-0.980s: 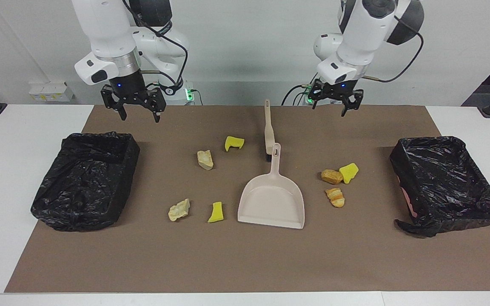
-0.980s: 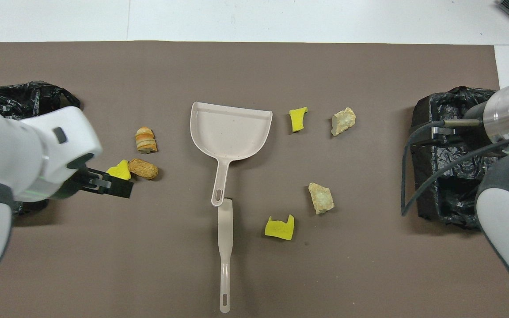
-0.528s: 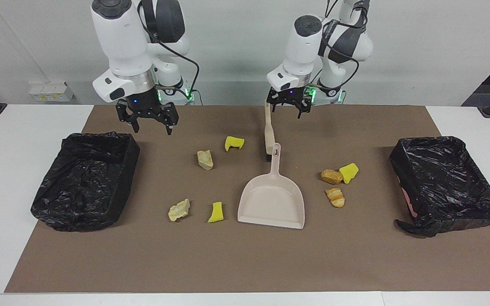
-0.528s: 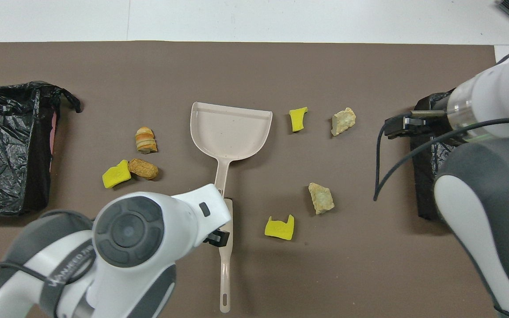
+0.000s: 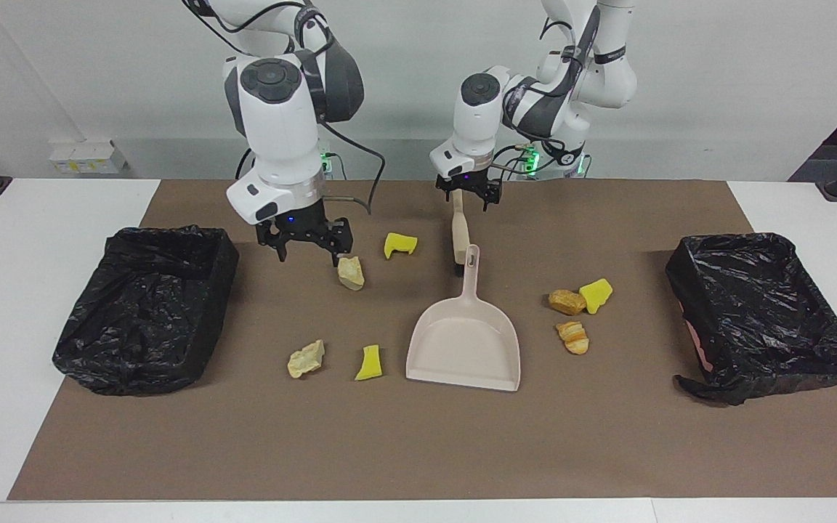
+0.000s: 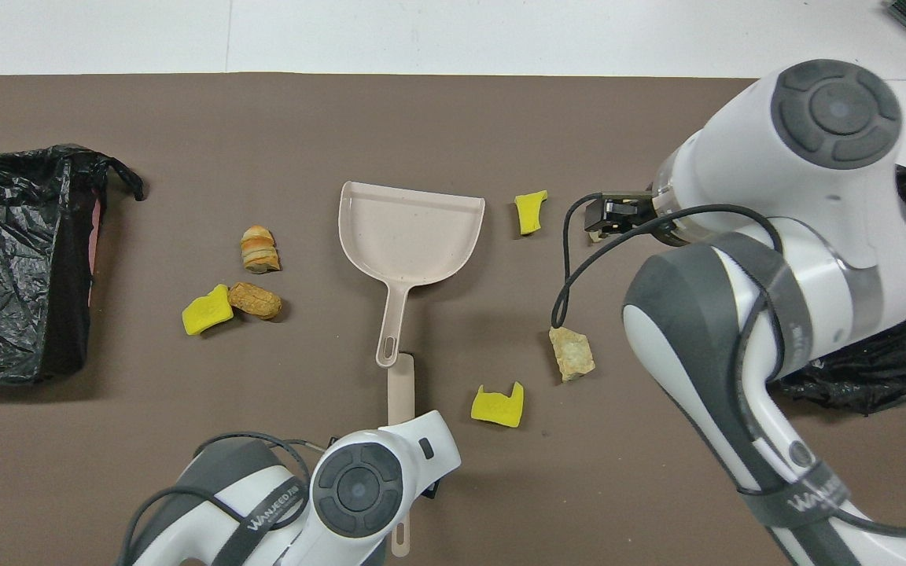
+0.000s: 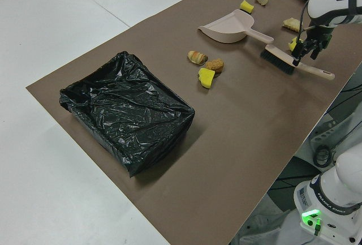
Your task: Sweep and dump trash in bin
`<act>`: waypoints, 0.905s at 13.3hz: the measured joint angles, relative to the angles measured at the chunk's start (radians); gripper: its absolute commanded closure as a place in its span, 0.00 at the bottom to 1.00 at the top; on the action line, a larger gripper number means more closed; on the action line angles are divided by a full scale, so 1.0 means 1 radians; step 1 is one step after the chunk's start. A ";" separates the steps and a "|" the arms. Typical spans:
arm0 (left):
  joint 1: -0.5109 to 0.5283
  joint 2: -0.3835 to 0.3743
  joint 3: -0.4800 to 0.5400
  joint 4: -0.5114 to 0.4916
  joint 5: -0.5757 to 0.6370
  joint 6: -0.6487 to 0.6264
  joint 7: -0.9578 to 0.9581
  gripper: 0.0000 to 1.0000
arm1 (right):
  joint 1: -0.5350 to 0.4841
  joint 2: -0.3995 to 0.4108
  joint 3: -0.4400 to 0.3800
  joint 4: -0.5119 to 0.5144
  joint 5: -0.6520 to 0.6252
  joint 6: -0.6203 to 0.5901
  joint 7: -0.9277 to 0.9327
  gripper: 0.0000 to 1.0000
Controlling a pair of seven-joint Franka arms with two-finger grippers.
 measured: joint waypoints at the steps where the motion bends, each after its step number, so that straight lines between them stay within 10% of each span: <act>1: -0.014 0.003 -0.001 -0.015 0.000 0.030 -0.015 0.00 | 0.007 0.015 0.000 0.000 0.000 0.026 0.013 0.00; 4: -0.026 0.004 0.000 -0.048 0.000 0.073 -0.028 0.00 | 0.024 0.054 0.000 0.007 0.000 0.060 0.022 0.00; 9: -0.032 0.006 0.000 -0.062 0.000 0.095 -0.037 1.00 | 0.080 0.093 0.001 0.031 0.000 0.061 0.057 0.00; 12: -0.033 0.008 0.006 -0.062 0.000 0.092 -0.035 1.00 | 0.161 0.153 0.000 0.087 0.000 0.061 0.121 0.00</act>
